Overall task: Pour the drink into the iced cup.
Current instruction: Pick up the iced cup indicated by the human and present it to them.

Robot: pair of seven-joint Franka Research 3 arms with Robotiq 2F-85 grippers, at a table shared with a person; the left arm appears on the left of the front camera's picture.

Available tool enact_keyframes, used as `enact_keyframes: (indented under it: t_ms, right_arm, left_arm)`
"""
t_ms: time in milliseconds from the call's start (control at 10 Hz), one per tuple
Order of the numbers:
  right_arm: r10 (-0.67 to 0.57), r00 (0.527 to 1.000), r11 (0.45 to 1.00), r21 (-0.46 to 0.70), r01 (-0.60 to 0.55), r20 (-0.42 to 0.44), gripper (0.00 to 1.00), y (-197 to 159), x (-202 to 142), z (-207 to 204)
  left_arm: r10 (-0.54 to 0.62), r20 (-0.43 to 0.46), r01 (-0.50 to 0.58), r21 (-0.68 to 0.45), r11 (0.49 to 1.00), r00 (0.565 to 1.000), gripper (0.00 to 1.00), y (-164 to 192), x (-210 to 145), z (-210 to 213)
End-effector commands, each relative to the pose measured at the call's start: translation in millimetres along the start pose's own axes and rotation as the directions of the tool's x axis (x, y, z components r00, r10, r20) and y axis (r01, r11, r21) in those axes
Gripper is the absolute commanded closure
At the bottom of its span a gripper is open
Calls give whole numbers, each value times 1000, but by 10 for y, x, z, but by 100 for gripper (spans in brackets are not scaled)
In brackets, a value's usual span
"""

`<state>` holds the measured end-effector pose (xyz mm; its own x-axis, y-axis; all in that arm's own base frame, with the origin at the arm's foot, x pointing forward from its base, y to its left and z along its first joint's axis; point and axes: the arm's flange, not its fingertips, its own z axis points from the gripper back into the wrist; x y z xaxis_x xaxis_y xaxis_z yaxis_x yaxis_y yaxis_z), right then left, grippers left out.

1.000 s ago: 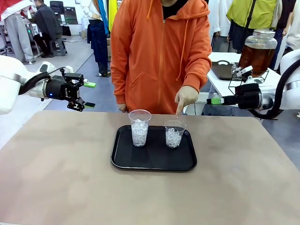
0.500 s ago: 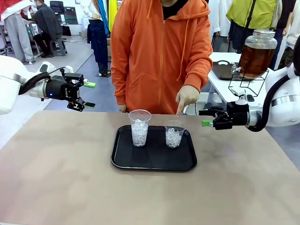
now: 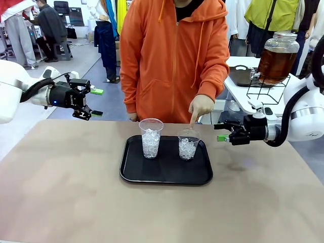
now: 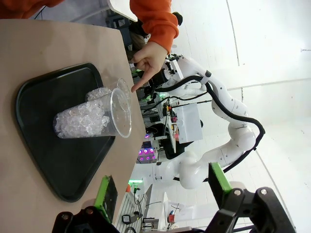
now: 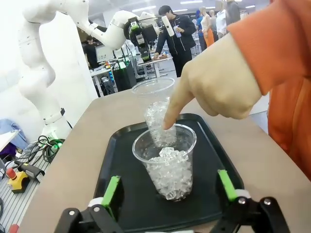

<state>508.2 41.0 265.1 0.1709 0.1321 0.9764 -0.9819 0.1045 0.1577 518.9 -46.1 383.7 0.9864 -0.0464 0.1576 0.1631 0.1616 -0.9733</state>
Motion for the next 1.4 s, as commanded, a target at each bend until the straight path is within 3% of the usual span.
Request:
enact_keyframes:
  t_ms: [0, 400, 1300]
  right_arm:
    - [-3, 1000, 1000, 0, 3, 0, 0, 4, -12, -1]
    - [78, 995, 996, 28, -80, 60, 0, -108, -246, -268]
    - [67, 995, 996, 48, -71, 79, 0, -224, -493, -686]
  left_arm:
    - [4, 5, -4, -7, 1000, 1000, 0, -17, -2, 3]
    - [4, 5, -4, -7, 1000, 1000, 0, -17, -2, 3]
    - [4, 5, -4, -7, 1000, 1000, 0, -17, -2, 3]
